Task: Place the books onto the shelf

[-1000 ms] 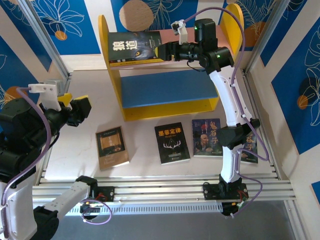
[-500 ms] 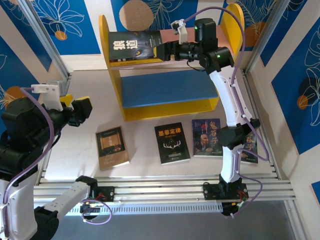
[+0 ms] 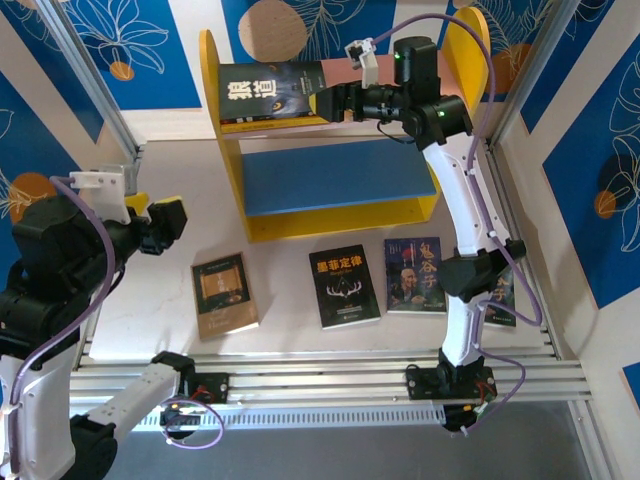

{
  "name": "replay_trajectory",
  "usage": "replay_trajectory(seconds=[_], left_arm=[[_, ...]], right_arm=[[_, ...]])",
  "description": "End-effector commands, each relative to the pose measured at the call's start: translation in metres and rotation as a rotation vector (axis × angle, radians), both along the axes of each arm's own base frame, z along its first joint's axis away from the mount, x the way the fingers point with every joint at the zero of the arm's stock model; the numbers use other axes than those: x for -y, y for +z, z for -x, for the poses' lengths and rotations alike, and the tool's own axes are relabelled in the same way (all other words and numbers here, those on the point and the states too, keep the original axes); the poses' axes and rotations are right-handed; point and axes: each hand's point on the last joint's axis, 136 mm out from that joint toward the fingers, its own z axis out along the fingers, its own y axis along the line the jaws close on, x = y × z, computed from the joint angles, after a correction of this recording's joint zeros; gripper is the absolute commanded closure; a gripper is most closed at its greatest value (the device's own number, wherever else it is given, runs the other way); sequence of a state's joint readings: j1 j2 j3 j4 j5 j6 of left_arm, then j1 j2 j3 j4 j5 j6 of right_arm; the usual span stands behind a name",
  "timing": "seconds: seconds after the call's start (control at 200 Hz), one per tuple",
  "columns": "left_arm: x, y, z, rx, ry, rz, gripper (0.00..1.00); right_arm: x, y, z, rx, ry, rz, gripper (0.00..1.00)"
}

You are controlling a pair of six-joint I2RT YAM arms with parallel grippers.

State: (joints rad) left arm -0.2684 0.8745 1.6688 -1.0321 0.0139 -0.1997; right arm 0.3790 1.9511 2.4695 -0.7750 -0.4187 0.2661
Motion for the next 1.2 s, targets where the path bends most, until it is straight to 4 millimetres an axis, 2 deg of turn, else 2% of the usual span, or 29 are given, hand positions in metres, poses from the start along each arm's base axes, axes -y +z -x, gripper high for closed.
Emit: replay_trajectory(seconds=[0.0,0.23,0.75,1.196], left_arm=[[-0.006,0.002,0.0,0.021,0.033,-0.001,0.32],[-0.008,-0.005,0.002,0.008,0.042,-0.001,0.32],[-0.009,-0.003,0.004,0.012,0.04,0.0,0.32],[-0.009,-0.002,0.006,0.017,0.039,0.003,0.32]], right_arm=[[0.007,0.023,0.019,0.044,0.022,-0.026,0.24],[0.007,0.021,0.023,0.046,0.035,-0.023,0.24],[-0.008,0.005,0.027,0.002,0.098,-0.008,0.24],[-0.009,0.013,0.046,-0.003,0.166,-0.033,0.25]])
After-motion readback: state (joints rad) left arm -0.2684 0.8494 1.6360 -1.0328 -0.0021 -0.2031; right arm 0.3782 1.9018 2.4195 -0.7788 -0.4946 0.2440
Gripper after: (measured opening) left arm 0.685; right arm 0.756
